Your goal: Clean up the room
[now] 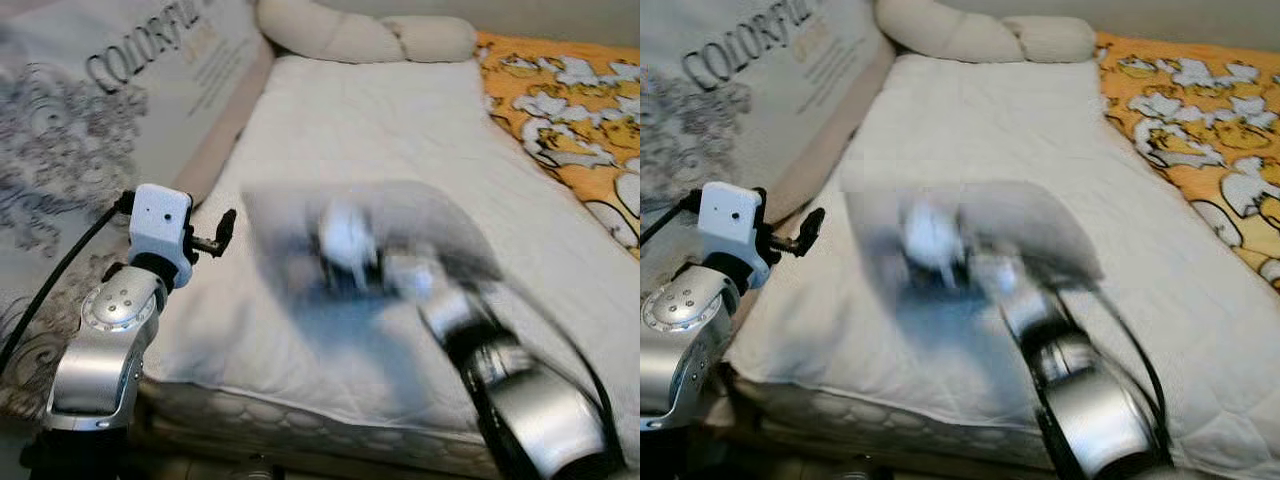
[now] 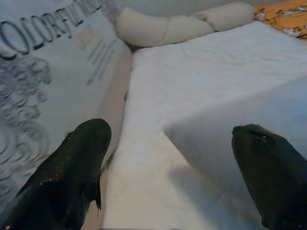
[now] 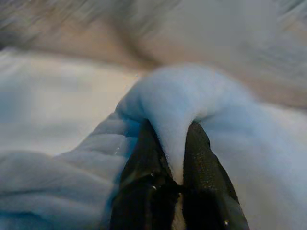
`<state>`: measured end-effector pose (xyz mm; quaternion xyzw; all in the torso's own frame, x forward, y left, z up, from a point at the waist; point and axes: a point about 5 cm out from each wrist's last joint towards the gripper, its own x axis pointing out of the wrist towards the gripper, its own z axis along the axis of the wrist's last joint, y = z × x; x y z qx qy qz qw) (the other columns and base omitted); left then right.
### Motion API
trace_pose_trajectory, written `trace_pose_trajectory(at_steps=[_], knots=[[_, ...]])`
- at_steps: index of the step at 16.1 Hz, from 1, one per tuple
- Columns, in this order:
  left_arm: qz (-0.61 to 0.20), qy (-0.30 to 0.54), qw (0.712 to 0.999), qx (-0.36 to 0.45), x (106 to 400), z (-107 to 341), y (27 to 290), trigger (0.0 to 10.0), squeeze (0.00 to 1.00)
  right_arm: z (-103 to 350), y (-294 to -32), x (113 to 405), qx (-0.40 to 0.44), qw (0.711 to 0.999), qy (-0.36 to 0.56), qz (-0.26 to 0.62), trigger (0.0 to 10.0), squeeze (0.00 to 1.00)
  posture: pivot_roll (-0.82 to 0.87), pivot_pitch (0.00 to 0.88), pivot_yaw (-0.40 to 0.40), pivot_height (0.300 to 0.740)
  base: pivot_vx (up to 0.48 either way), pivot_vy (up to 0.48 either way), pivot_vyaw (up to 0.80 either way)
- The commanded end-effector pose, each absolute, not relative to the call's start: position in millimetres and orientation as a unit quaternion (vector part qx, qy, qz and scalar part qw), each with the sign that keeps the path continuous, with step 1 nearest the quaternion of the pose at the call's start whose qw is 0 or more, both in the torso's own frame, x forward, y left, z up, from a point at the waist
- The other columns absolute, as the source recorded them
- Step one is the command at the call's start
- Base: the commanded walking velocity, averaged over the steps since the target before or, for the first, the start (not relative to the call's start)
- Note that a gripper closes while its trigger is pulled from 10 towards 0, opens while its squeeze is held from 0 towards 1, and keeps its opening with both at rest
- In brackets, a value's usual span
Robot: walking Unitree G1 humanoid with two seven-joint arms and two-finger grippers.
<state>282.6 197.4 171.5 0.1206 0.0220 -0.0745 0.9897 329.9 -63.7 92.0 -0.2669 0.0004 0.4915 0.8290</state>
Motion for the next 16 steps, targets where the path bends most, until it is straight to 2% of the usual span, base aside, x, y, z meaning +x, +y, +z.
trace_pose_trajectory(at_steps=[1, 4, 5, 6, 7, 8, 13, 16], knots=[[-0.056, 0.029, 0.99, 0.124, 283, 169, 204, 10.0, 0.0, 99, -74, 329, -0.281, 0.819, -0.018, 0.5, 0.0, 0.0, 0.09, 0.0, 0.021, 0.74, 0.0, 0.0, 0.0], [-0.042, 0.035, 0.99, 0.13, 286, 168, 211, 10.0, 0.0, 69, -109, 297, -0.299, 0.791, 0.031, 0.533, 0.0, 0.0, 0.08, 0.0, 0.033, 0.74, 0.0, 0.0, 0.0], [-0.05, 0.036, 0.99, 0.13, 289, 168, 211, 10.0, 0.0, 63, -127, 288, -0.307, 0.791, 0.049, 0.527, 0.0, 0.0, 0.07, 0.0, 0.039, 0.74, 0.0, 0.0, 0.0], [-0.067, 0.039, 0.988, 0.13, 291, 168, 208, 10.0, 0.0, 62, -145, 285, -0.313, 0.804, 0.062, 0.501, 4.4, 0.0, 0.06, 0.0, 0.046, 0.74, 0.0, 0.0, 0.0], [-0.076, 0.041, 0.988, 0.127, 292, 167, 206, 10.0, 0.0, 63, -154, 285, -0.304, 0.816, 0.072, 0.486, 10.0, 0.0, 0.05, 0.0, 0.051, 0.74, 0.0, 0.0, 0.0], [-0.087, 0.044, 0.988, 0.123, 294, 165, 202, 10.0, 0.0, 66, -168, 286, -0.306, 0.828, 0.081, 0.463, 10.0, 1.0, 0.05, 0.0, 0.055, 0.74, 0.0, 0.0, 0.0], [-0.131, 0.055, 0.984, 0.104, 297, 158, 189, 10.0, 0.0, 87, -192, 282, -0.28, 0.842, 0.092, 0.452, 10.0, 1.0, 0.05, 0.0, 0.049, 0.74, 0.0, 0.0, 0.0], [-0.164, 0.078, 0.98, 0.077, 307, 150, 185, 10.0, 0.0, 97, -223, 273, -0.282, 0.829, 0.143, 0.461, 10.0, 1.0, 0.05, 0.0, 0.044, 0.74, 0.0, 0.0, 0.0]])
